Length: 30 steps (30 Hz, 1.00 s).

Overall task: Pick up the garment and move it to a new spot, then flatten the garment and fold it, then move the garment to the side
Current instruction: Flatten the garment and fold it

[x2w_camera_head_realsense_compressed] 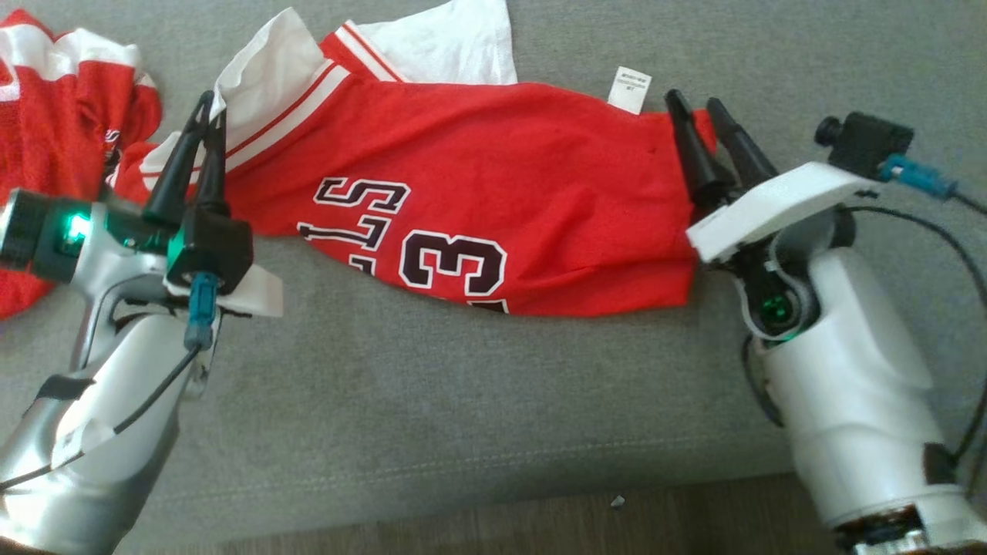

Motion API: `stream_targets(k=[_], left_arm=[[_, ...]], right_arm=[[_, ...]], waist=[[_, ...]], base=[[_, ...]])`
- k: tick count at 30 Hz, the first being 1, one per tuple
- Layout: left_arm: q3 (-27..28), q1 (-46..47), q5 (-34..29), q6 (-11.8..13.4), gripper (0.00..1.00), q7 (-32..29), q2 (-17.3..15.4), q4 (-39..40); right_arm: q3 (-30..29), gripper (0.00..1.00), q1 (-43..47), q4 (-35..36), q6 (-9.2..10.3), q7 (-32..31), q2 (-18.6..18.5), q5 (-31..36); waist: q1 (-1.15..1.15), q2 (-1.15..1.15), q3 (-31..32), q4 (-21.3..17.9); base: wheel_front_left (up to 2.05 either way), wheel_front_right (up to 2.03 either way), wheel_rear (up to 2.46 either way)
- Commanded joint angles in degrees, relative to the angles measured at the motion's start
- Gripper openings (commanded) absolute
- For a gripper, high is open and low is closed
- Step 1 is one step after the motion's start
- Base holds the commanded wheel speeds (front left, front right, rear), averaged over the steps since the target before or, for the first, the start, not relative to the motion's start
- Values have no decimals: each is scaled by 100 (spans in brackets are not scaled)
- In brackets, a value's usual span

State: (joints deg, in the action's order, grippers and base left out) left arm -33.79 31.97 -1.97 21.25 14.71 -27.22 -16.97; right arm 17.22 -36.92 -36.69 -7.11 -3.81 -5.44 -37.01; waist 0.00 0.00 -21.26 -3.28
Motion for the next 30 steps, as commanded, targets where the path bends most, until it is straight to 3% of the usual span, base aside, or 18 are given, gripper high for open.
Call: stream_targets(k=[1, 5, 15, 28, 30], left_arm=[[223, 166, 37, 52, 0, 29, -250, 160], [169, 194, 78, 60, 0, 29, -234, 137], [92, 164, 152, 156, 0, 29, -238, 136], [-20, 304, 190, 83, 0, 29, -226, 101], [-26, 330, 194, 84, 0, 29, -229, 91]], right_arm=[[93, 100, -16, 87, -37, -136, -57, -122], [29, 100, -95, -3, -37, -524, -281, -319], [-305, 100, 549, 591, -37, -1046, -626, -452], [-759, 100, 373, 495, -37, -1355, -539, -283], [-800, 85, 287, 444, -37, -1381, -543, -261]], waist=[[0, 0, -9, 36], [0, 0, -17, 125], [0, 0, 49, 202], [0, 0, -34, 411], [0, 0, -55, 444]], base=[[0, 0, 0], [0, 0, 0], [0, 0, 0], [0, 0, 0], [0, 0, 0]])
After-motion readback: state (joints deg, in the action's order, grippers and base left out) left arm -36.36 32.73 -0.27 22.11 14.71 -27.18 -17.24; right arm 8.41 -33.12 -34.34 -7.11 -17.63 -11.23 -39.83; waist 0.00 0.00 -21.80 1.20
